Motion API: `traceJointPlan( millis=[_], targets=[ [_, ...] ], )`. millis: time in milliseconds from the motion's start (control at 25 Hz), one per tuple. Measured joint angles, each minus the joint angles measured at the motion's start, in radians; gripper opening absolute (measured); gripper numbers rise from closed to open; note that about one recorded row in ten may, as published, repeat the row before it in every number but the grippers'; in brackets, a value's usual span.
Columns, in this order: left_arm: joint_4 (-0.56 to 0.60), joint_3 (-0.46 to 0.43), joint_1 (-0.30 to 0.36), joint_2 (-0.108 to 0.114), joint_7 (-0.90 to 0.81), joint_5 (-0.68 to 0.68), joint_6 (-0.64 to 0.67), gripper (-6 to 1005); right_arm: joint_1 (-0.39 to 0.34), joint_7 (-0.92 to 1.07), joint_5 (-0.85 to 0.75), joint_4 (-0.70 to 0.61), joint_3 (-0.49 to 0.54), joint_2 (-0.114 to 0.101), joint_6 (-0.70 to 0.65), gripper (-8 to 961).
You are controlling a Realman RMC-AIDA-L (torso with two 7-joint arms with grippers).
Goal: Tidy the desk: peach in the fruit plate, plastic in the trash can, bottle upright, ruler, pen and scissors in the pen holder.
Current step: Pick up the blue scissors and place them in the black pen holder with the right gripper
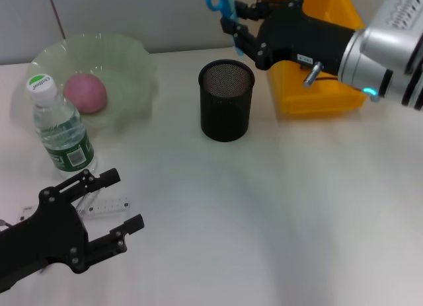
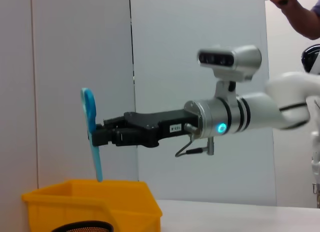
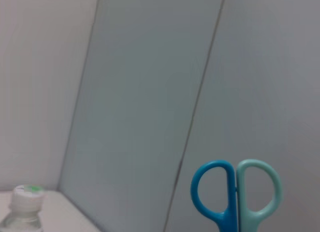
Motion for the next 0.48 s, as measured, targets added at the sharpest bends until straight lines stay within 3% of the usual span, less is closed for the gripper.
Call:
traceJointPlan(
  millis=[120,480],
  targets=[
    [-0.001,0.0,0.001,0.0,0.0,0.0,-0.001,759,0.052,-0.174,0.17,0.185,0.026,-0.002,-0.044,227],
    [-0.001,0.011,-0.005,0.0,0.0,0.0,-0.001,760,0.185,-0.27,0.255,0.457,0.051,-0.002,-0.069,231]
  ],
)
